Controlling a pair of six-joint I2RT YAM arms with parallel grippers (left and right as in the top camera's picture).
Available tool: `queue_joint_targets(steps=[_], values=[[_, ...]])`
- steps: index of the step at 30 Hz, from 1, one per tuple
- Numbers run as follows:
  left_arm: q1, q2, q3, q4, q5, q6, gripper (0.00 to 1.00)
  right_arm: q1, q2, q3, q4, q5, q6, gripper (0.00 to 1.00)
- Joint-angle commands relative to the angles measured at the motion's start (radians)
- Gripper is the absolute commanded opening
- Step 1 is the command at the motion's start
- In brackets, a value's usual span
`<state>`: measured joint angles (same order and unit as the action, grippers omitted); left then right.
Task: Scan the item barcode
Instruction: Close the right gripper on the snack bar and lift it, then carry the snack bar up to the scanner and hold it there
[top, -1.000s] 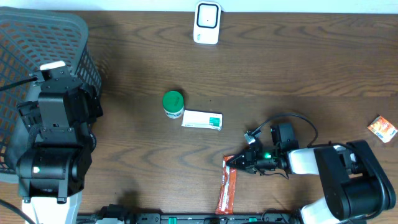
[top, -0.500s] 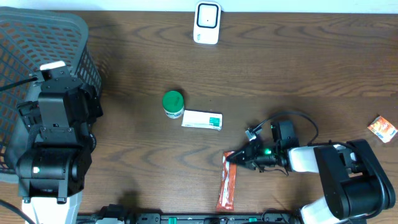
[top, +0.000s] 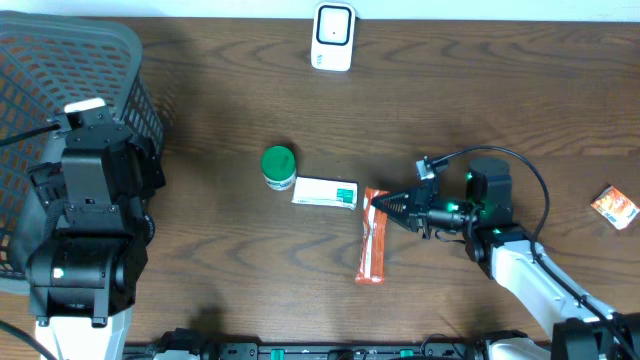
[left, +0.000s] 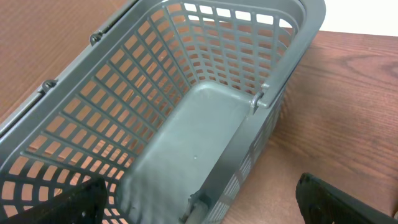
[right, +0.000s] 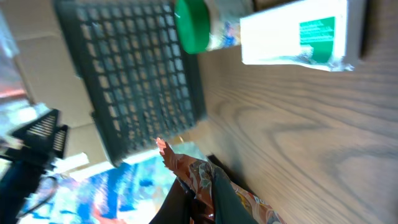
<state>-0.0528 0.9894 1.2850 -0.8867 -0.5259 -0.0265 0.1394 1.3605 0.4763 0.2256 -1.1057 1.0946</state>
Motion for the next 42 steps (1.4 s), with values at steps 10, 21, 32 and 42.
queue_joint_targets(steps=[10,21,32,42], values=[[0.006,-0.003,-0.006,0.001,-0.008,-0.005,0.96,-0.012,-0.017,0.008,0.124,-0.04,0.377,0.01],[0.006,-0.003,-0.006,0.001,-0.008,-0.005,0.96,-0.016,-0.017,0.008,0.488,-0.083,0.63,0.01],[0.006,-0.003,-0.006,0.001,-0.008,-0.005,0.96,-0.014,-0.017,0.059,0.611,-0.028,0.475,0.01],[0.006,-0.003,-0.006,0.001,-0.008,-0.005,0.96,-0.006,0.012,0.465,0.13,0.074,-0.089,0.01]])
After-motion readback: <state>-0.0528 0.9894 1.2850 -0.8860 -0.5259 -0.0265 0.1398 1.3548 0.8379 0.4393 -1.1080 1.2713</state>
